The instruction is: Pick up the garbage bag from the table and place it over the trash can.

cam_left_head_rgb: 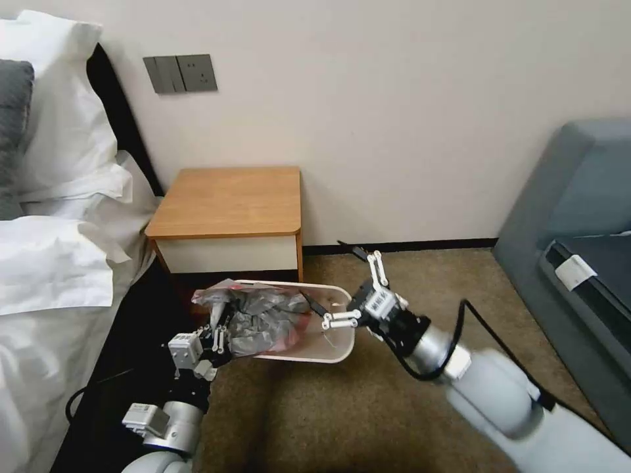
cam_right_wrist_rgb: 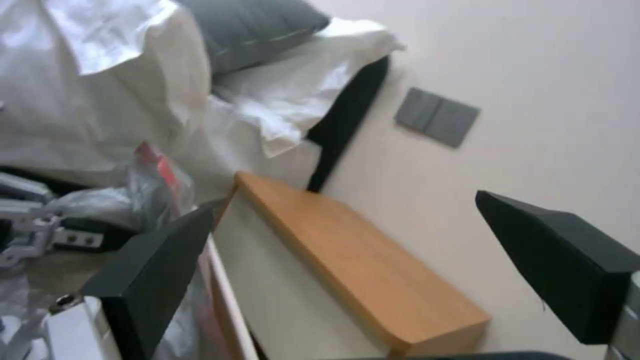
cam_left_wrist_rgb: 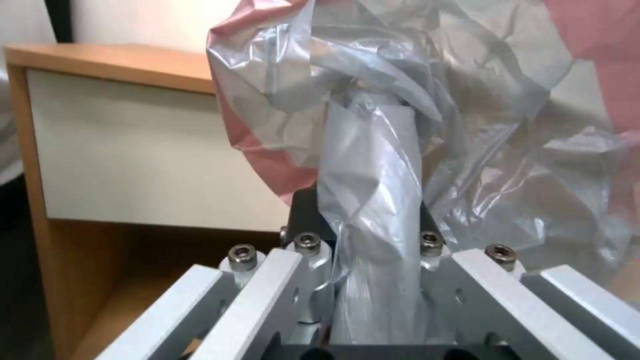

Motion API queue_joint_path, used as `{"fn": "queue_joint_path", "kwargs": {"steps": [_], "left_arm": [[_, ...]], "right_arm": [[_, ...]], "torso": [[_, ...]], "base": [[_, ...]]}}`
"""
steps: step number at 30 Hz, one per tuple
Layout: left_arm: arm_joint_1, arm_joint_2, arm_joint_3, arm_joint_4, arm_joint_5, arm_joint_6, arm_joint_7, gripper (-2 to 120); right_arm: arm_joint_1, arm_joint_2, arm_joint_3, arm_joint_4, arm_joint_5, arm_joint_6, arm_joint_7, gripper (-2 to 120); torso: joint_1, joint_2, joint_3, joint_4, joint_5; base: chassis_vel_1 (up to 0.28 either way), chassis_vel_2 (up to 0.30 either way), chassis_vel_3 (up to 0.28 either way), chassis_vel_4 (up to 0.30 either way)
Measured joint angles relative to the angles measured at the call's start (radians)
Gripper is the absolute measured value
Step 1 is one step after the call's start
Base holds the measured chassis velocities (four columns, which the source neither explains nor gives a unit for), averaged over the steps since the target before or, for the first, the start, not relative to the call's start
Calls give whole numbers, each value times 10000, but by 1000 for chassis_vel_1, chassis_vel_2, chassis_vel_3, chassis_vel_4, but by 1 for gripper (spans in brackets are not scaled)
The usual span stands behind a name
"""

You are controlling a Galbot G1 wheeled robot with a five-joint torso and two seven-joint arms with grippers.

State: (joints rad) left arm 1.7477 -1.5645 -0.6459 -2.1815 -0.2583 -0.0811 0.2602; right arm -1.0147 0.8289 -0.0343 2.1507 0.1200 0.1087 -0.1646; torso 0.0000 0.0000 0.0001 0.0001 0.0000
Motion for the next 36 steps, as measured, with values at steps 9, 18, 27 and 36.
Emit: {"fn": "queue_joint_path", "kwargs": {"steps": [9, 18, 27, 36], "left_arm": [[-39, -196, -14, 56, 186, 47, 54, 9], [-73, -263, -6, 94, 186, 133, -35, 9], [-63, -263, 10, 69, 113, 206, -69, 9], [-103, -252, 11, 75, 47, 275, -115, 9]], "right_arm": [[1752, -294, -1735, -565, 503, -499, -911, 100], [2615, 44, -2538, -1409, 180, -445, -933, 80], [2734, 187, -2794, -1706, -222, -241, -1133, 48], [2544, 182, -2790, -1742, -343, -132, -1150, 15]], "torso": [[0, 0, 0, -2, -1], [1, 0, 0, -2, 0], [1, 0, 0, -1, 0], [1, 0, -1, -2, 0]], "base": [[0, 0, 0, 0], [0, 0, 0, 0], [0, 0, 0, 0], [0, 0, 0, 0]]}}
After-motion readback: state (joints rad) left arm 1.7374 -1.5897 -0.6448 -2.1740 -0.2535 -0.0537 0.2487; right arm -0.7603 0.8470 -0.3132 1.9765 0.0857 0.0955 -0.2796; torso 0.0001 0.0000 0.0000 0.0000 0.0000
